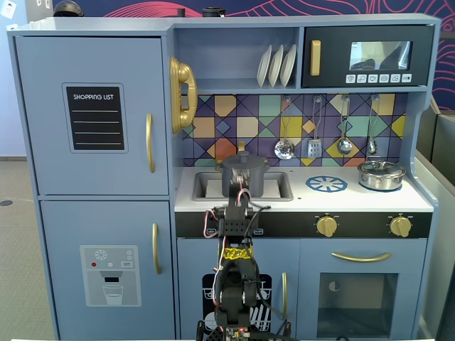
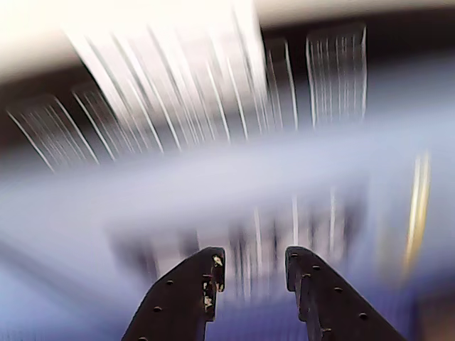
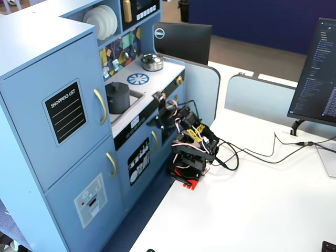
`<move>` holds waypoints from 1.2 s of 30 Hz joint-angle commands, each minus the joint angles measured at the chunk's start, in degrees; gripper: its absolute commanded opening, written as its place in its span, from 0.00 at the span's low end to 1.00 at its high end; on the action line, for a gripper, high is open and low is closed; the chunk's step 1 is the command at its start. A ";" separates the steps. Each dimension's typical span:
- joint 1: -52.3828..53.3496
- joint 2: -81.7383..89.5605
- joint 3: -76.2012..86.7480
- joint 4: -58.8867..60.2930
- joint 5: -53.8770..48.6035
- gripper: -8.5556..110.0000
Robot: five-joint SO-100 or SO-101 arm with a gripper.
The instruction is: Take off the lid from the gray recipient and place it on the counter
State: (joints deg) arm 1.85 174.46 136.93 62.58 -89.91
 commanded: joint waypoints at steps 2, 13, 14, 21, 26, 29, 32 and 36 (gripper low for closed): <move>-1.05 -6.24 -10.55 -17.31 -2.11 0.07; -2.20 -18.37 -11.95 -44.03 -3.34 0.13; -2.02 -19.34 -12.04 -45.26 -2.99 0.15; 0.44 -26.54 -14.94 -49.39 -1.67 0.25; 1.49 -31.73 -18.19 -51.33 -1.32 0.26; 1.49 -34.19 -19.78 -52.03 -1.23 0.26; 1.58 -36.30 -20.92 -52.38 -0.97 0.25; 1.76 -39.55 -22.15 -53.17 -0.70 0.24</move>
State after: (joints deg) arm 2.55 136.76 119.27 12.13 -91.32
